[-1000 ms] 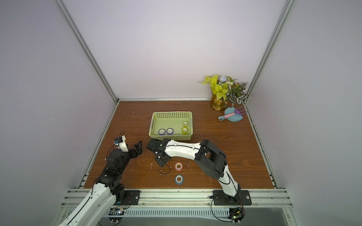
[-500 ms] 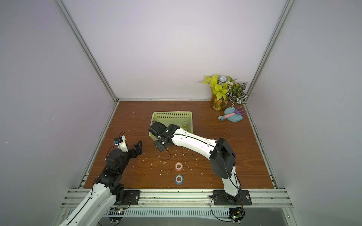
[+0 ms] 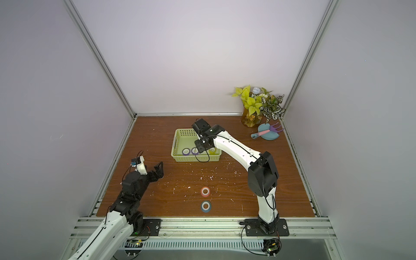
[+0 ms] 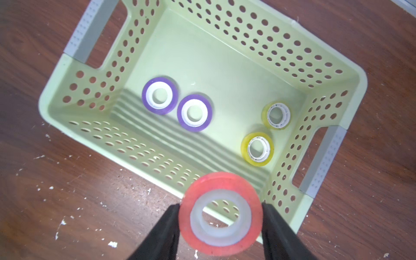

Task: Put the transparent tape into the storage box
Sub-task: Place the tape in the storage box.

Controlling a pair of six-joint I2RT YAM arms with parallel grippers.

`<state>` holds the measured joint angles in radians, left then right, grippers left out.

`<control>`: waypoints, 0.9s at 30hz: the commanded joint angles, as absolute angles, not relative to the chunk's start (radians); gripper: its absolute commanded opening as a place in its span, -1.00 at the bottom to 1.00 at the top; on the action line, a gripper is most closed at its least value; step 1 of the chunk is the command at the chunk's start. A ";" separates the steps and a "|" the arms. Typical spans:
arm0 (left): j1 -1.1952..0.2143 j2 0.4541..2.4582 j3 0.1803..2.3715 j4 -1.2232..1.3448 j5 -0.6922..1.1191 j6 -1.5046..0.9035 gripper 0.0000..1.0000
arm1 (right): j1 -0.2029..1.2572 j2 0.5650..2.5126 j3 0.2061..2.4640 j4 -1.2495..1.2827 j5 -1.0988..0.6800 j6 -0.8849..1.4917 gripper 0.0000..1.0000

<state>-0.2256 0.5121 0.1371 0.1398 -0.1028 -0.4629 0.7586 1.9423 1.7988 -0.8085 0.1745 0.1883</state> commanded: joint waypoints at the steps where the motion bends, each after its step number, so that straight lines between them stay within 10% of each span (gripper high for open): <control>1: -0.213 0.505 0.124 0.154 -0.117 -0.461 1.00 | 0.740 1.971 1.849 -0.807 0.149 0.163 0.14; 27: -0.213 0.506 0.124 0.155 -0.118 -0.462 0.99 | 0.692 2.246 2.013 -0.826 0.070 0.135 0.14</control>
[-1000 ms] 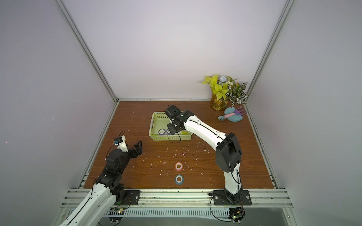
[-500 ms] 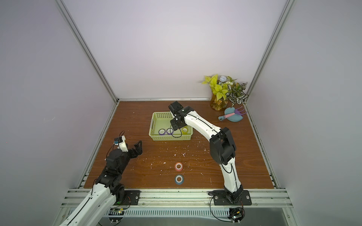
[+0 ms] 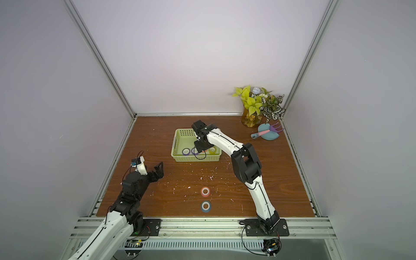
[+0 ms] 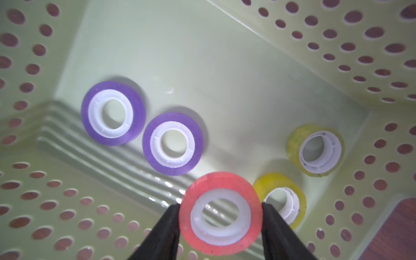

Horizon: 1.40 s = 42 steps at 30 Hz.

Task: Put the transparent tape into the storage box
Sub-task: Place the tape in the storage box.

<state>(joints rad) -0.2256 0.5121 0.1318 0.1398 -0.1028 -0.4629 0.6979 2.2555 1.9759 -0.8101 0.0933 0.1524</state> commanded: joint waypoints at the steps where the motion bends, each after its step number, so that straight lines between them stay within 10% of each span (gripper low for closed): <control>1: -0.213 0.506 0.124 0.155 -0.118 -0.460 1.00 | 0.691 2.253 2.013 -0.825 0.069 0.135 0.13; 30: -0.212 0.505 0.123 0.158 -0.118 -0.460 1.00 | 0.690 2.187 2.050 -0.882 0.125 0.144 0.43; 42: -0.213 0.498 0.123 0.152 -0.124 -0.461 1.00 | 0.694 1.923 1.782 -0.837 0.189 0.175 0.98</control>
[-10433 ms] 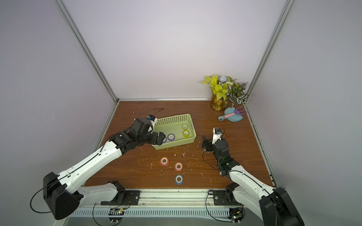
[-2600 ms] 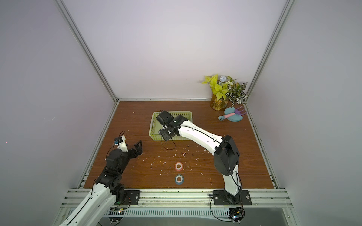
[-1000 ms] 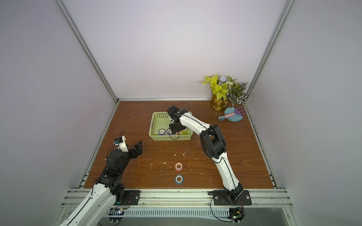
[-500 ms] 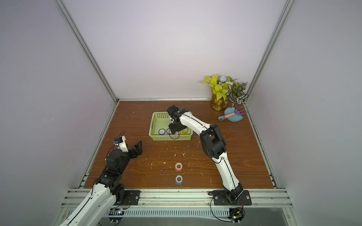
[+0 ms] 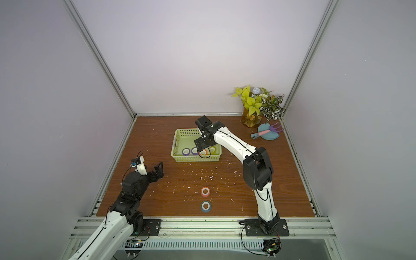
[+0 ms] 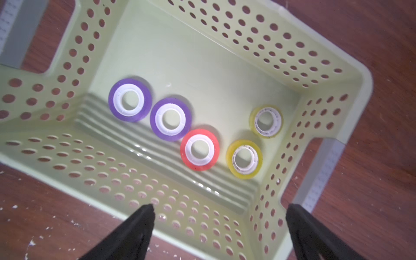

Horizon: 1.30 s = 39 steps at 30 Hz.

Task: Put the transparent tape into the storage box
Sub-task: Place the tape in the storage box, then pick up the tape from the center of the board.

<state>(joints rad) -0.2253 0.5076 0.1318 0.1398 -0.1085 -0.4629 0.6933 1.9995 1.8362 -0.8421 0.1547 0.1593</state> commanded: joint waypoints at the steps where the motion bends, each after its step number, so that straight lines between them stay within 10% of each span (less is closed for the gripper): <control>1: -0.213 0.498 0.123 0.152 -0.125 -0.461 1.00 | 0.694 1.894 1.738 -0.828 0.197 0.177 0.98; 16: -0.213 0.500 0.123 0.152 -0.127 -0.463 0.99 | 0.751 1.552 1.227 -0.721 0.148 0.283 0.98; 39: -0.213 0.492 0.122 0.151 -0.126 -0.461 1.00 | 1.072 1.726 1.179 -0.656 0.060 0.422 0.88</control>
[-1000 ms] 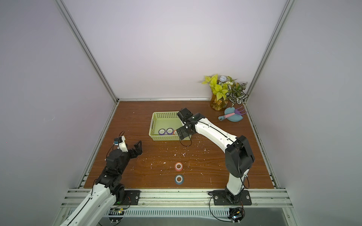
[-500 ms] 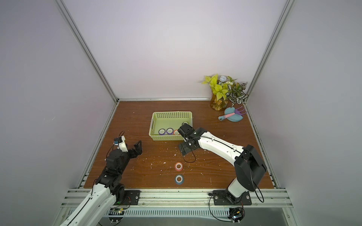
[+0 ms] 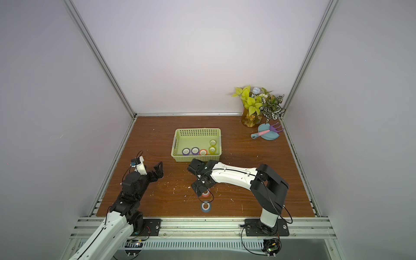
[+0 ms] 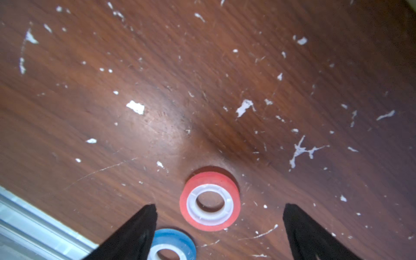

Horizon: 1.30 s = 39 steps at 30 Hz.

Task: Put the transparent tape into the storage box
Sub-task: Pick up the tape from the center of the board.

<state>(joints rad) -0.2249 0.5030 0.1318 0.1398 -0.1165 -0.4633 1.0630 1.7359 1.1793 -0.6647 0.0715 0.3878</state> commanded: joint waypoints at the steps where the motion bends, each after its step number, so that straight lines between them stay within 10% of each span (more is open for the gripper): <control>1: -0.213 0.492 0.121 0.150 -0.125 -0.461 1.00 | 1.073 1.727 1.173 -0.653 0.058 0.426 0.87; 39: -0.213 0.490 0.121 0.150 -0.128 -0.462 1.00 | 1.108 1.797 1.131 -0.644 0.078 0.440 0.46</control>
<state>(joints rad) -0.2249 0.4992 0.1318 0.1394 -0.1177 -0.4629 1.1015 1.7844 1.1160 -0.6209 0.0734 0.4294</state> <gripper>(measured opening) 0.997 0.731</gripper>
